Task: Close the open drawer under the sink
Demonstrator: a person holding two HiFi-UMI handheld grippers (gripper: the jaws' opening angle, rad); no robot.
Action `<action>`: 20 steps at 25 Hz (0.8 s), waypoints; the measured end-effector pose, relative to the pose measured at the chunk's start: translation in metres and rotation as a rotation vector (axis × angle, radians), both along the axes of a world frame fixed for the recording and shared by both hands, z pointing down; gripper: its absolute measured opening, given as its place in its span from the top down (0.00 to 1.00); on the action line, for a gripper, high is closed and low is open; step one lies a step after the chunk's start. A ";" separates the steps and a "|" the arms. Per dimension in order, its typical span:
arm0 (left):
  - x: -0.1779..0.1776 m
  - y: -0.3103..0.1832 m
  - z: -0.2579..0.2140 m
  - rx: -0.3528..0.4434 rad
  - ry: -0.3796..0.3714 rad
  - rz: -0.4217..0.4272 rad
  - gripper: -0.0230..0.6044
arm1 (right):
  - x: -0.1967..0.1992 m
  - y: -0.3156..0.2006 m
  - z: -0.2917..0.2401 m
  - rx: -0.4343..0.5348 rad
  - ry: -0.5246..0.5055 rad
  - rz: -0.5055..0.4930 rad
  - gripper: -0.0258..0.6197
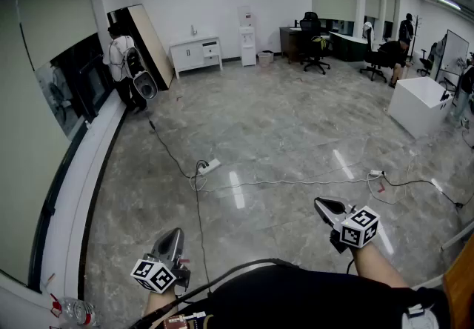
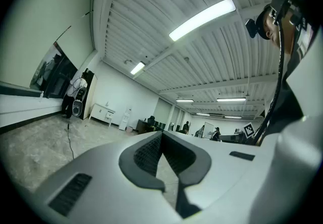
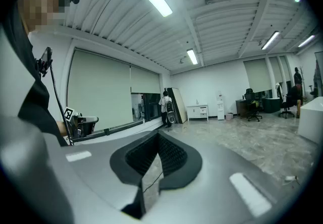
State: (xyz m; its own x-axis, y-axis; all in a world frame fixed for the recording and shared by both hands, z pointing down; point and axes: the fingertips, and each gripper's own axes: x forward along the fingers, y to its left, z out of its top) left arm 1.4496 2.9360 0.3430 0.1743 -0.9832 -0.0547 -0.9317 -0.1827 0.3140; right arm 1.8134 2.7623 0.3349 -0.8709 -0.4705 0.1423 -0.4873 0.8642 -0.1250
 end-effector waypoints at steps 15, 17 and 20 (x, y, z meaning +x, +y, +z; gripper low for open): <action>0.012 -0.009 0.002 -0.007 0.005 0.034 0.97 | 0.013 -0.003 0.003 -0.024 -0.004 0.032 0.96; 0.011 -0.009 0.003 -0.011 0.009 0.030 0.97 | 0.013 -0.005 0.004 -0.029 -0.008 0.040 0.96; 0.009 -0.010 0.006 -0.009 0.013 0.032 0.97 | 0.011 -0.007 0.002 -0.033 -0.024 0.041 0.96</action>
